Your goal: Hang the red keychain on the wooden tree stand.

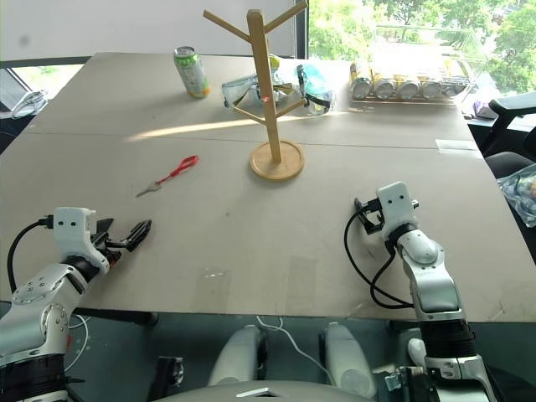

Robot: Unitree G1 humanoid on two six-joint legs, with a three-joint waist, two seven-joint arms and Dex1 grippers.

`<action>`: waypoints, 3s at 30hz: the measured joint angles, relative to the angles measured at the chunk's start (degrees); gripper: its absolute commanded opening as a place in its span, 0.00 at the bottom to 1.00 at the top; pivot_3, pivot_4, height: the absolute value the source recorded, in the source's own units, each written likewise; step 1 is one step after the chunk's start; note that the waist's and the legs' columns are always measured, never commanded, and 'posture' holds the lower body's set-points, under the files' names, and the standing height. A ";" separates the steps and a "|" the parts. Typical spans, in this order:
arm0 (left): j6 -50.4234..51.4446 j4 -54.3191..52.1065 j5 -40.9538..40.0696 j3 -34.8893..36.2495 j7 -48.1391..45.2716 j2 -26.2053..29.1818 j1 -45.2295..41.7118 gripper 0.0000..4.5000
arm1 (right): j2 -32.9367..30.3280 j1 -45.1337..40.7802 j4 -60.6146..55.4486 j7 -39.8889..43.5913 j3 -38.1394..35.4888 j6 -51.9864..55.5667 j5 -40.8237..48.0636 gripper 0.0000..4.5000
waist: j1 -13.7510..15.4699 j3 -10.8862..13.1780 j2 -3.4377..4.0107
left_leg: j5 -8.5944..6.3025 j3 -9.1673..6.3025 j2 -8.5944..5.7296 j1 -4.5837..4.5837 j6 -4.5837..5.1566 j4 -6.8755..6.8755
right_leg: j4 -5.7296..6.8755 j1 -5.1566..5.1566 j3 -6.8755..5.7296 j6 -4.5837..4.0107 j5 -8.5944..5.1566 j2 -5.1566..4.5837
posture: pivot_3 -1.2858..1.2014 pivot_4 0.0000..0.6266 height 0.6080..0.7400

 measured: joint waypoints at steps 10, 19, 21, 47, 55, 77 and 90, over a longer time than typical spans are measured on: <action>9.43 -1.27 -8.02 2.15 -8.99 8.97 -3.41 1.00 | -2.03 -3.86 -1.22 8.78 1.22 1.75 4.52 0.99 | -0.01 0.07 0.02 | 0.00 -0.03 0.00 -0.06 0.00 0.00 | -0.02 -0.04 -0.03 0.06 -0.04 0.01 | 0.52 0.24 0.94; -0.78 29.43 3.16 -13.41 -21.33 18.20 -31.03 1.00 | -4.86 -19.54 -4.93 27.77 5.57 14.79 19.27 0.99 | 0.23 0.18 0.04 | 0.00 -0.19 -0.01 -0.34 0.01 0.00 | -0.07 -0.18 -0.23 -0.05 0.02 0.05 | 0.52 0.24 0.94; -4.05 38.44 5.78 -16.77 -25.02 17.33 -36.80 1.00 | -5.08 -21.11 -6.29 30.10 6.63 18.08 22.20 0.99 | 0.25 0.18 0.03 | 0.00 -0.22 -0.01 -0.40 0.01 0.00 | -0.10 -0.20 -0.27 -0.05 0.02 0.04 | 0.52 0.24 0.94; -23.66 77.21 22.71 -24.66 -28.19 7.70 -61.15 0.53 | -8.91 -21.38 -18.50 28.08 8.25 30.40 32.35 1.00 | 0.80 0.19 -0.01 | 0.00 -0.40 -0.03 -0.45 0.01 0.20 | 0.04 -0.11 -0.45 -0.02 0.02 0.02 | 0.52 0.24 0.94; -22.93 77.92 23.30 -22.98 -25.73 5.75 -62.18 0.02 | -9.08 -21.36 -19.50 26.35 7.21 31.49 33.74 1.00 | 0.75 0.19 -0.01 | 0.00 -0.43 -0.03 -0.45 0.01 0.19 | 0.04 -0.11 -0.48 -0.03 0.03 0.02 | 0.52 0.24 0.94; -7.19 57.69 11.30 -15.20 -46.65 8.03 -58.37 0.02 | -9.86 -19.81 -25.19 21.13 6.33 31.90 35.27 1.00 | -0.05 0.21 -0.01 | 0.00 -0.57 -0.02 -0.50 0.01 0.17 | 0.03 -0.10 -0.59 -0.04 0.02 0.01 | 0.52 0.24 0.94; 26.61 -2.25 -13.24 -3.80 -32.86 7.75 -34.23 0.02 | -7.28 -17.88 -27.38 16.92 3.19 29.38 36.91 1.00 | -0.03 0.22 -0.02 | 0.00 -0.74 -0.01 -0.48 0.00 0.30 | 0.07 0.02 -0.71 -0.02 0.02 0.00 | 0.52 0.24 0.94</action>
